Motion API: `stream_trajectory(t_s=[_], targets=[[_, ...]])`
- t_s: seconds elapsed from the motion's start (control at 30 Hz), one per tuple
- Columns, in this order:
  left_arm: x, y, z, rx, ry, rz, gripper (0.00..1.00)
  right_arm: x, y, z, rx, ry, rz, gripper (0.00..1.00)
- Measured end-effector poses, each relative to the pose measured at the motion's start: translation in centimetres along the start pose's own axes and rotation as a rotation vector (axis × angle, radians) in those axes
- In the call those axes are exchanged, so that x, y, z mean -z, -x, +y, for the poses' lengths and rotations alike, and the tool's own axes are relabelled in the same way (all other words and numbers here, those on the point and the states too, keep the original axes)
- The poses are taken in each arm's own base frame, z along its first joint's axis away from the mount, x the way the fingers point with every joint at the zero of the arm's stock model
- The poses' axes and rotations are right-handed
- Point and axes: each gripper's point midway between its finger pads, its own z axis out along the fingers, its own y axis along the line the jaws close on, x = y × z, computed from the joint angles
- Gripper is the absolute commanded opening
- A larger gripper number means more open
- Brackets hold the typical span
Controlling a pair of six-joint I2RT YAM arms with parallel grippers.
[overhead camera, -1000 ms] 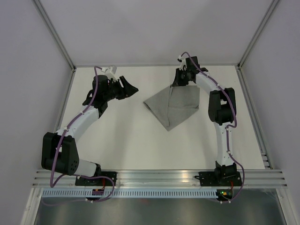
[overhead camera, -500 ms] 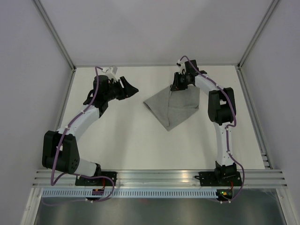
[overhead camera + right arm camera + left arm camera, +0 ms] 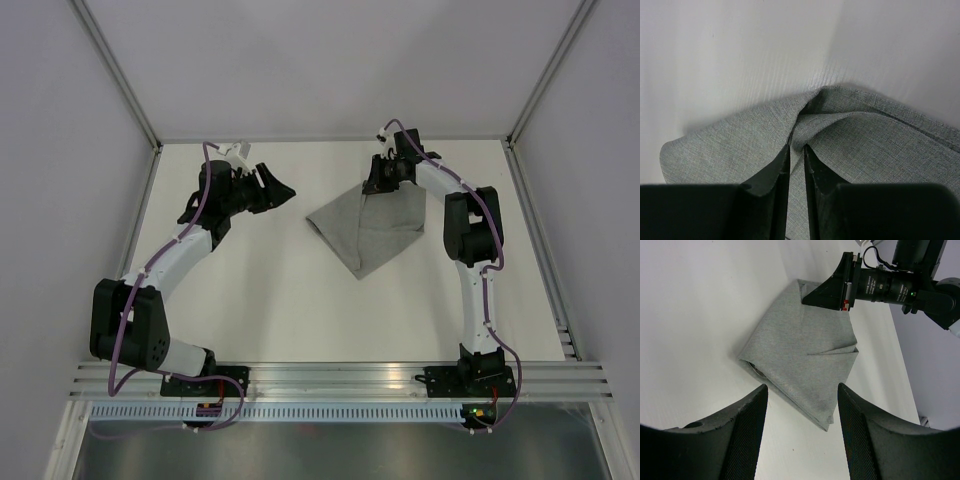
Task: Fold the napkin, place the utensils inside, and roll it up
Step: Roll the napkin at the center of the board.
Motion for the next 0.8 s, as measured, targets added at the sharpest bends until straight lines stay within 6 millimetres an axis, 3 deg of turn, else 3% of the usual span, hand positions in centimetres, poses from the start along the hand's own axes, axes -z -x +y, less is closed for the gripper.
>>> stream_trajectory(t_s=[0.27,0.8], targets=[[0.0,0.0,0.0,0.001,0.001,0.001,0.63,0.0,0.1,0.2,-0.009,0.009,-0.003,0.06],[0.0,0.4,-0.2,-0.002,-0.001,-0.006,0.63,0.7,2.5,1.7,-0.012,0.048,-0.052,0.02]])
